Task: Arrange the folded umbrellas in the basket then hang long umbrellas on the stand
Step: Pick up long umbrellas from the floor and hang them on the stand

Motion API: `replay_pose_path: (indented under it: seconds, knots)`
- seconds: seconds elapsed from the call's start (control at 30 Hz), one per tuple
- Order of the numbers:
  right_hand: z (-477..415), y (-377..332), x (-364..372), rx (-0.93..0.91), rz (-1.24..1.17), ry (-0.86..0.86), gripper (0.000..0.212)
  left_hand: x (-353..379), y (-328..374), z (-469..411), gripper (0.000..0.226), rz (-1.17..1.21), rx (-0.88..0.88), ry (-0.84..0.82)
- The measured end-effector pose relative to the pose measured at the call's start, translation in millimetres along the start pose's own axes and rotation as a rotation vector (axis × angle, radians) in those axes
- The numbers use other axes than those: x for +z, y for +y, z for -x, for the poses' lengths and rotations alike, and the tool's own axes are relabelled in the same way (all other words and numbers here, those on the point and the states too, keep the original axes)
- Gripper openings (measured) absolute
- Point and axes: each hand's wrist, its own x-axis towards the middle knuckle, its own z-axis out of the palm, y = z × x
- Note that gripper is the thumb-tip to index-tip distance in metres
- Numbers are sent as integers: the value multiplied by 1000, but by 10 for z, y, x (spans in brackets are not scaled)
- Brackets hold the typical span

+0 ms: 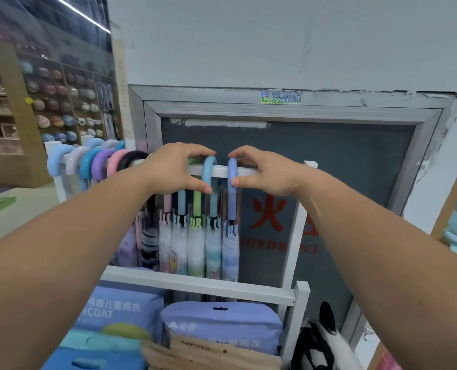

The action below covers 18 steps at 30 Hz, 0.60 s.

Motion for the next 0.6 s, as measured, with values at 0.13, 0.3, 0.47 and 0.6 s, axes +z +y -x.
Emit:
replay_pose_path:
  seconds: [0.13, 0.3, 0.47, 0.6]
  knots:
    - [20, 45, -7, -5, 3, 3, 61, 27, -4, 1, 87, -21, -14, -6]
    - [158, -50, -45, 38, 19, 8, 66, 48, 15, 37, 94, -68, -9, -22]
    - [651, -252, 5, 117, 0, 350, 63, 120, 139, 227, 111, -160, 140, 63]
    - [1416, -259, 244, 257, 210, 619, 48, 277, 367, 434, 108, -127, 315, 108]
